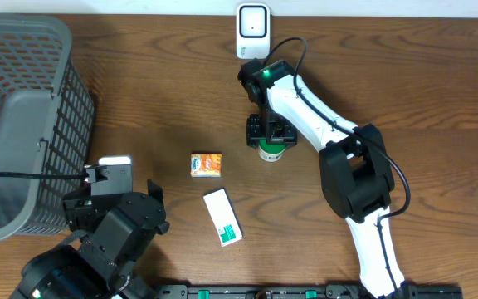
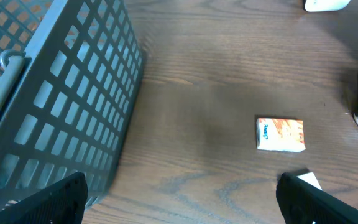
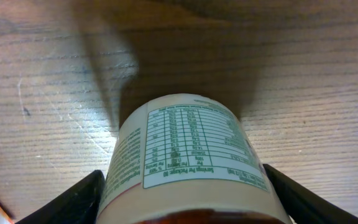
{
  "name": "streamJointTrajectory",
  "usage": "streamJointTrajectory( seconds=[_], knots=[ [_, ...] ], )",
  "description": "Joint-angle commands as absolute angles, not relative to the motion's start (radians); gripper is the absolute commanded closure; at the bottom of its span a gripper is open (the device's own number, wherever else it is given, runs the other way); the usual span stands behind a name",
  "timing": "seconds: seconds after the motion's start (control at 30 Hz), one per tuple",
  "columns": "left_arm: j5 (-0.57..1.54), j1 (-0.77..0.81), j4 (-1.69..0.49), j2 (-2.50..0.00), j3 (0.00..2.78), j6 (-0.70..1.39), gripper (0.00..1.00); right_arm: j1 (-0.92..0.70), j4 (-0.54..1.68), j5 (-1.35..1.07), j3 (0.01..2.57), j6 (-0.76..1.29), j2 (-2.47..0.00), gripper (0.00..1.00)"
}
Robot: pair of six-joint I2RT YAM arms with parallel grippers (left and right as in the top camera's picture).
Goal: Scan the item barcode
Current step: 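Lift the jar and hold its label in front of the white scanner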
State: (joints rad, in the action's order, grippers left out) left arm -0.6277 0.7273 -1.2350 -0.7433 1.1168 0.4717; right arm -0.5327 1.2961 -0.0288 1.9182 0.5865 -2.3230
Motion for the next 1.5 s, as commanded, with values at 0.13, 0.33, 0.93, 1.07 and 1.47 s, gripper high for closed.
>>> streamJointTrajectory(
  seconds=[0.13, 0.33, 0.93, 1.07, 1.47],
  knots=[
    [-0.637, 0.722, -1.242, -0.741, 1.123, 0.477, 0.03, -0.546, 1.277, -0.013, 1.845, 0.734, -2.302, 0.28],
    [-0.637, 0.722, -1.242, -0.741, 1.123, 0.477, 0.03, -0.546, 1.293, -0.02, 1.839, 0.825, -2.302, 0.29],
    [-0.637, 0.722, -1.242, -0.741, 1.123, 0.477, 0.03, -0.522, 1.3, -0.199, 1.838, 0.637, -2.302, 0.65],
    [-0.637, 0.722, -1.242, -0.741, 1.123, 0.477, 0.03, -0.494, 1.341, -0.274, 1.839, 0.497, -2.302, 0.64],
    [-0.637, 0.722, -1.242, -0.741, 1.123, 0.477, 0.03, -0.374, 1.589, -0.627, 1.839, 0.052, -2.302, 0.69]
  ],
)
